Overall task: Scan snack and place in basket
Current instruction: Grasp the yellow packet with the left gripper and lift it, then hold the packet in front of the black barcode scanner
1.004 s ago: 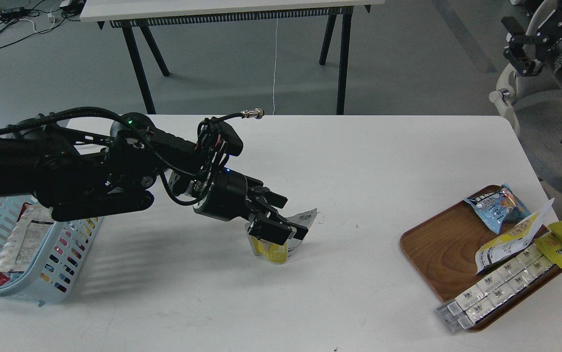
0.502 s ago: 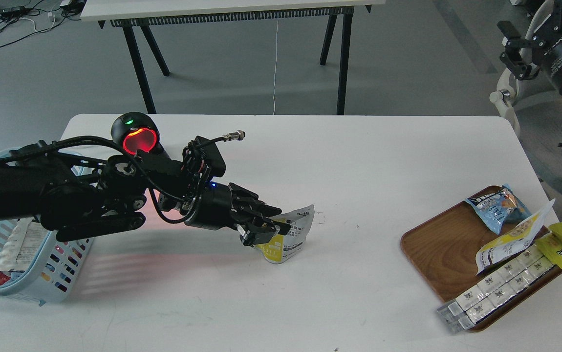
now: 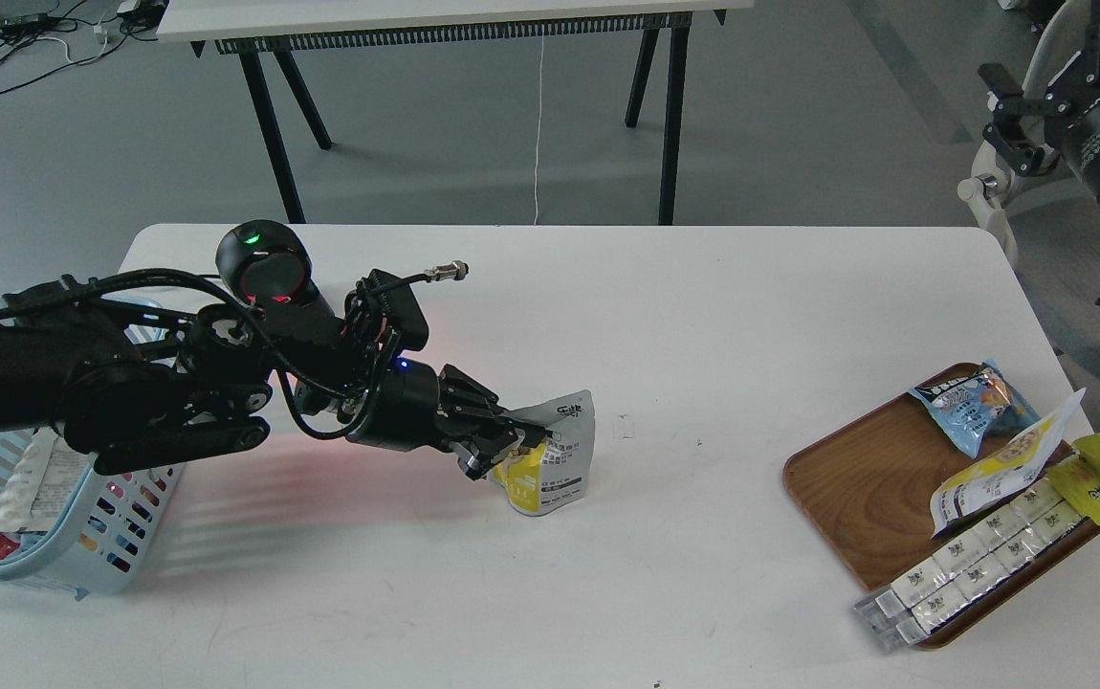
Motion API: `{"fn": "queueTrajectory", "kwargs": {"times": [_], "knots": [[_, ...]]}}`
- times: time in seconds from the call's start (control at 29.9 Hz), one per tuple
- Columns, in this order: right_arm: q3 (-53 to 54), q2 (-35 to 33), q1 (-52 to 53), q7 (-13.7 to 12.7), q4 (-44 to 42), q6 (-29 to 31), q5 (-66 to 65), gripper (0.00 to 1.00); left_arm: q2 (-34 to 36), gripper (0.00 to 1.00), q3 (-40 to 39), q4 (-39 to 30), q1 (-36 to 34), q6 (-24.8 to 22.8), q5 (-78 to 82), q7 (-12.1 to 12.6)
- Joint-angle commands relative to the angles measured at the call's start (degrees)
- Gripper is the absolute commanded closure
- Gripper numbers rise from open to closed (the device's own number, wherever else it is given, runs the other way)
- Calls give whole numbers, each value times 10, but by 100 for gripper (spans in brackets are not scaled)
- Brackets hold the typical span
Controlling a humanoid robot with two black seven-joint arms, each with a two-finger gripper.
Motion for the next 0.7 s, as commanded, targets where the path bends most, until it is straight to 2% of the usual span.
{"fn": "queueTrajectory", "kwargs": {"times": [0.0, 0.37, 0.67], "knots": [[0, 1, -2, 0, 0, 0, 0, 4, 21, 100, -12, -2, -5, -28, 0, 0], [4, 4, -5, 0, 0, 0, 0, 4, 93, 100, -26, 2, -54, -27, 17, 0], [4, 4, -5, 0, 0, -1, 0, 4, 169, 100, -28, 53, -105, -28, 47, 0]]}}
